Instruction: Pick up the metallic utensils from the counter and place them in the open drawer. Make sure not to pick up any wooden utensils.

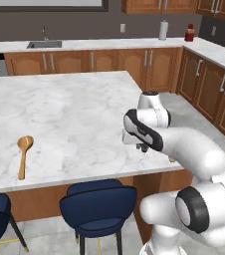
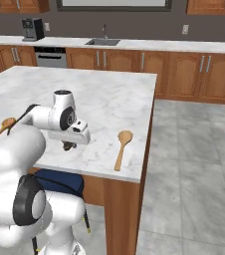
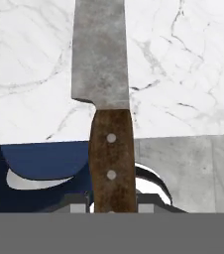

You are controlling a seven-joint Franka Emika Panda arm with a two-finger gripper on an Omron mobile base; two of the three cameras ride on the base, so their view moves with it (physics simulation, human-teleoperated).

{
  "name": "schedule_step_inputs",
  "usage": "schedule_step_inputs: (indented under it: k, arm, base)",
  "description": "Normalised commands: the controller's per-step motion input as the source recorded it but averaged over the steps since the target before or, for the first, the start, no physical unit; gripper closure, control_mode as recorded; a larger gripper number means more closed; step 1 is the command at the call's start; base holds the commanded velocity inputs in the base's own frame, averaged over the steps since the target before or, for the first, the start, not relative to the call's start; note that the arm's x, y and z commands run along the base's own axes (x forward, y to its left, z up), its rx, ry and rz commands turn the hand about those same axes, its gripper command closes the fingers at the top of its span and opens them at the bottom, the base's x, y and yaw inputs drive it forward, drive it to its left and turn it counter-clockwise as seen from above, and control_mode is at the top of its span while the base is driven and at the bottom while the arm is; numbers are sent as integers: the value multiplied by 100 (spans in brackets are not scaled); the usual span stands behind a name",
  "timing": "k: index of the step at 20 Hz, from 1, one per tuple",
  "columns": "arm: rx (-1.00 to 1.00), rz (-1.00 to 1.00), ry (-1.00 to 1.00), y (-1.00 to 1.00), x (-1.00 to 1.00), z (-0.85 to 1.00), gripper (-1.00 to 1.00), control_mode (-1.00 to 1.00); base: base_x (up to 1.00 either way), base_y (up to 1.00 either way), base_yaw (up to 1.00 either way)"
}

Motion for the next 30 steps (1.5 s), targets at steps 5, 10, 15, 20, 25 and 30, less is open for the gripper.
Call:
schedule_step_inputs:
  k: [5, 10, 15, 20, 25, 30]
  arm:
    - [0, 15, -3, -8, -100, 100, 100, -100]
    - [0, 17, 0, -13, -100, 85, 100, -100]
    - [-1, 8, 0, 0, -80, 16, 100, -100]
    - [0, 0, 0, 0, 0, -5, 100, -100]
    - [0, 0, 0, 0, -2, 0, 100, -100]
    - [0, 0, 0, 0, 0, 0, 100, 100]
  base:
    - [0, 0, 0]
    - [0, 0, 0]
    - [0, 0, 0]
    - [0, 0, 0]
    - [0, 0, 0]
    - [-63, -51, 9]
